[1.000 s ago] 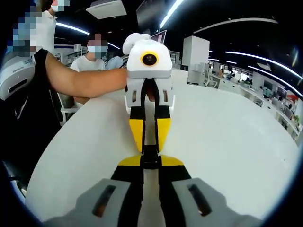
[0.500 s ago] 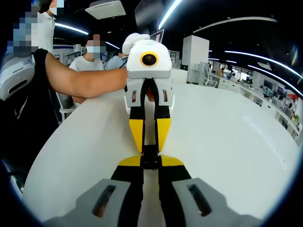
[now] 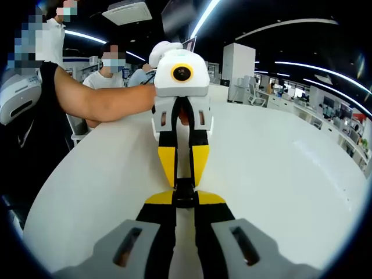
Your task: Snap the two parts of the plastic buckle together until the buckle closes and remains connected.
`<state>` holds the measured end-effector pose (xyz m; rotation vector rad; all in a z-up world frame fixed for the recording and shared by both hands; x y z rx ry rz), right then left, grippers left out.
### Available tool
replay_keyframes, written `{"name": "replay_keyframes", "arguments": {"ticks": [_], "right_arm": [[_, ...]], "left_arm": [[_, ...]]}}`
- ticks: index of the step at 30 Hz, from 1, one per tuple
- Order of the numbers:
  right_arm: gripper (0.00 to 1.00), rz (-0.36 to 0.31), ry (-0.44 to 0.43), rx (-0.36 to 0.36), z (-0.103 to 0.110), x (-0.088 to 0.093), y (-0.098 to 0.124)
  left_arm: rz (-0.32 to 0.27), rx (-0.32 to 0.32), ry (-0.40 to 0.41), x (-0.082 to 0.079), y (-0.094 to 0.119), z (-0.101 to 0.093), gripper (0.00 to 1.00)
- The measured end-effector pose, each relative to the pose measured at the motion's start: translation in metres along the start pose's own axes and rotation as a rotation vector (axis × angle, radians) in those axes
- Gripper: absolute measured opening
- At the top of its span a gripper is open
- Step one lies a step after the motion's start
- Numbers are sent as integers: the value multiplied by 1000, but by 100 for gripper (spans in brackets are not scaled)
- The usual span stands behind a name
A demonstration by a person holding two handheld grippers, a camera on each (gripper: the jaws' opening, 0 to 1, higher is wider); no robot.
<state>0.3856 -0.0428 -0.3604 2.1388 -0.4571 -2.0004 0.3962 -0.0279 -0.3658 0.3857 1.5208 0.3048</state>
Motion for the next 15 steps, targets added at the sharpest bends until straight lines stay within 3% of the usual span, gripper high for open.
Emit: {"name": "replay_keyframes", "arguments": {"ticks": [15], "right_arm": [[9, 2, -8, 2, -19, -2, 0]], "left_arm": [[-7, -8, 10, -3, 1, 18, 9]]}}
Point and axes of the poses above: the point that each gripper's makers call its tool centre point, and the gripper's own axes: y roughly backward along the fingers, z roughly to its left, x roughly out of its underside, the point moved 1 cm from there along y, roughly backward along the fingers, and after that the axes turned 8 degrees about -z, right-handed, at the moved point
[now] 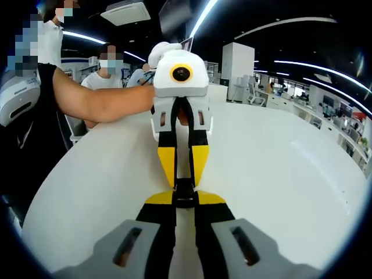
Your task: Snap the two parts of the plastic buckle together until the buckle closes and remains connected.
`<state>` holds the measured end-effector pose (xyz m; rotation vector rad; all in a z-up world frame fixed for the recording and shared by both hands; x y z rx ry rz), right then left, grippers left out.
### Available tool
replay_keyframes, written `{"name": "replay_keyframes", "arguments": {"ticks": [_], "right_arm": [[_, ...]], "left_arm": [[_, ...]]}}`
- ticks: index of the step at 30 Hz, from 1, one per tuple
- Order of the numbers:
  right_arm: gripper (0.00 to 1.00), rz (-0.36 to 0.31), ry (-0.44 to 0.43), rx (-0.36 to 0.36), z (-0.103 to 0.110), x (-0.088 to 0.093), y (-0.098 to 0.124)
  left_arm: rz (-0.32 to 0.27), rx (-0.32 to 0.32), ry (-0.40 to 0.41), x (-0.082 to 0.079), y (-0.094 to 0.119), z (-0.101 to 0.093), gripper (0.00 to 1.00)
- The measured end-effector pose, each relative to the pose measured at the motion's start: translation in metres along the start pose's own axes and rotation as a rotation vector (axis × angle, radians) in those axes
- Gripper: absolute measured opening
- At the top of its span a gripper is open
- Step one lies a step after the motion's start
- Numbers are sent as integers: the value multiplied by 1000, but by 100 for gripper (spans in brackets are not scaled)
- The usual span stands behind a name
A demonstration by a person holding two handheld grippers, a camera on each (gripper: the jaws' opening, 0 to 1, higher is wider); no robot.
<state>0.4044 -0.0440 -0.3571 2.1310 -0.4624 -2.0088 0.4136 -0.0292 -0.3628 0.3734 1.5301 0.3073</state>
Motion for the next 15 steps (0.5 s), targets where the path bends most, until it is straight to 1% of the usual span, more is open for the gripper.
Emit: {"name": "replay_keyframes", "arguments": {"ticks": [3, 8, 15], "right_arm": [[9, 0, -2, 2, -6, 0, 0], [9, -6, -20, 10, -20, 1, -1], [9, -6, -22, 15, -27, 2, -2]], "left_arm": [[6, -2, 0, 0, 0, 4, 9], [15, -11, 2, -1, 0, 18, 9], [19, -10, 6, -1, -1, 29, 9]]}}
Point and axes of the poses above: the point that each gripper's makers call its tool centre point, and the gripper's own axes: y roughly backward along the fingers, z roughly to its left, x roughly out of its underside, the point moved 1 cm from there along y, roughly backward along the fingers, and after that the axes turned 8 degrees about -z, right-handed, at the moved point
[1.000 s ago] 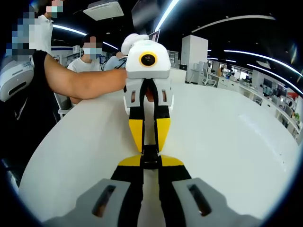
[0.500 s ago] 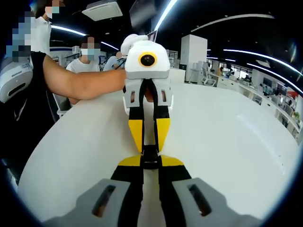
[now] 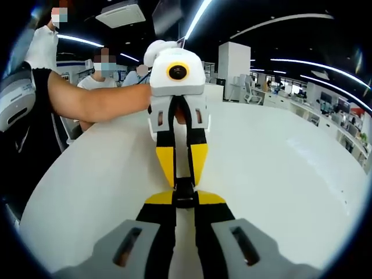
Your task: Snap the two parts of the plastic buckle together until the buckle closes and remains connected.
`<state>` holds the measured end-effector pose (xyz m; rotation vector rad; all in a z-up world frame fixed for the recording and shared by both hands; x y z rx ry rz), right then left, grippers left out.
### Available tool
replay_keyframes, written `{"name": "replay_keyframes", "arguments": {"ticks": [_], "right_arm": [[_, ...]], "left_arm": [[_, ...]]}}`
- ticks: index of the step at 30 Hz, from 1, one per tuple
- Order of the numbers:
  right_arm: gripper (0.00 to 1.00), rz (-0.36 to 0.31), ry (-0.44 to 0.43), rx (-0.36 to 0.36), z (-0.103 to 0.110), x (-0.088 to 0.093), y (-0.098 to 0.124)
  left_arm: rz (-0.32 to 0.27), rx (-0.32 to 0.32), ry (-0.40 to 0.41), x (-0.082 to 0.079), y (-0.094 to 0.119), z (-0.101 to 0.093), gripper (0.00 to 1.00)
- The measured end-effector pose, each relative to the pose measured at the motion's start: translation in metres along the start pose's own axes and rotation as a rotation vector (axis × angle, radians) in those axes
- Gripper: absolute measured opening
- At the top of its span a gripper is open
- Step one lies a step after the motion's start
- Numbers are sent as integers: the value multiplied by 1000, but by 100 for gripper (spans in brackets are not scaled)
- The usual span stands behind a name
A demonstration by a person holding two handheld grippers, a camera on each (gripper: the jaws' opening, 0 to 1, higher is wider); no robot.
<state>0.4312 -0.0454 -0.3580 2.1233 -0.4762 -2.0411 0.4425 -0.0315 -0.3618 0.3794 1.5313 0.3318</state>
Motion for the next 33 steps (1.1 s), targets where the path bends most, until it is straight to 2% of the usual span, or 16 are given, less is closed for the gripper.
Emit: {"name": "replay_keyframes", "arguments": {"ticks": [20, 26, 33], "right_arm": [[9, 29, 4, 3, -28, 2, -3], [9, 6, -10, 8, -43, 1, 0], [9, 15, -4, 7, -48, 2, -2]], "left_arm": [[9, -8, 6, -1, -2, 28, 9], [-1, -16, 6, -5, -1, 42, 9], [12, -13, 15, -3, -1, 50, 9]]}}
Point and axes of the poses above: the point that each gripper's makers call its tool centre point, and the gripper's own axes: y roughly backward along the fingers, z roughly to its left, x roughly out of its underside, the point moved 1 cm from there along y, roughly backward along the fingers, and after that the axes turned 8 degrees about -z, right-handed, at the moved point
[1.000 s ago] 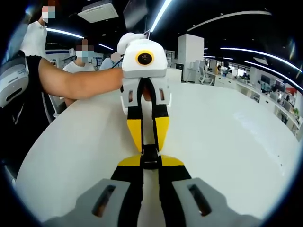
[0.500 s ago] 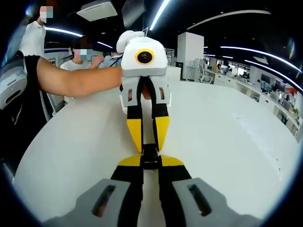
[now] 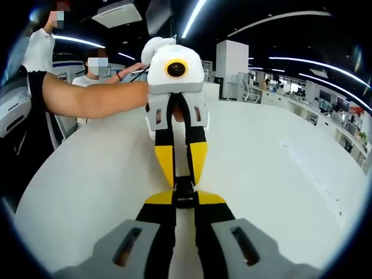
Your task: Snap the two parts of the plastic buckle together until the buckle closes and remains connected.
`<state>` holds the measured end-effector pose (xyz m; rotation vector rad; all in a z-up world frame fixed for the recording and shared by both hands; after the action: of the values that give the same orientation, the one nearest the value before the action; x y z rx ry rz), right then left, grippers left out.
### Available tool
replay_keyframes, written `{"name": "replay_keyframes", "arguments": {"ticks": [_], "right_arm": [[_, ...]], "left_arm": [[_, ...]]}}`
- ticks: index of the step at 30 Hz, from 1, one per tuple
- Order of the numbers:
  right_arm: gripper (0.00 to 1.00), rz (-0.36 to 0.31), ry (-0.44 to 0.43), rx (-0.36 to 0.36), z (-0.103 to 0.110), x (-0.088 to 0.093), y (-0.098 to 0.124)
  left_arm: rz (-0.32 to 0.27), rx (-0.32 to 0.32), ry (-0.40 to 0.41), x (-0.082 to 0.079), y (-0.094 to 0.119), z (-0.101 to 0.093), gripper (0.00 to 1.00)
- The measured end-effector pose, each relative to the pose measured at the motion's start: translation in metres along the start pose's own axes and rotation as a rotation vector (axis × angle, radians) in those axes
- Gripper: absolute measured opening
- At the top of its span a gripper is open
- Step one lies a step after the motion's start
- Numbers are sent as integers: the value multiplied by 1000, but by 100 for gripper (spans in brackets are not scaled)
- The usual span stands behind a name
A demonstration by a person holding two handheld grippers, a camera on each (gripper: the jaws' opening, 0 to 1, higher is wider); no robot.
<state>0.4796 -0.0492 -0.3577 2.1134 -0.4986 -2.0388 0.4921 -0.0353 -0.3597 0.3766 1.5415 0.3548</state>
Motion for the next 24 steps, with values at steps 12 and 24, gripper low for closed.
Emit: {"name": "replay_keyframes", "arguments": {"ticks": [12, 24], "right_arm": [[12, -13, 29, 6, -3, -1, -3], [99, -123, 9, 118, -17, -18, -8]], "left_arm": [[-37, -57, -31, 6, -9, 6, 39], [-106, -70, 63, 0, -9, 0, 100]]}}
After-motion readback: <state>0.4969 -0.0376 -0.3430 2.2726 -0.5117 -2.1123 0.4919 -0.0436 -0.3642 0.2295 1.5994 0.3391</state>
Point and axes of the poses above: the point that each gripper's makers call its tool centre point, and the gripper's own axes: y roughly backward along the fingers, z roughly to its left, x roughly out of its underside, the point moved 1 cm from there along y, roughly backward along the fingers, and after that the axes turned 8 degrees about -z, right-handed, at the moved point
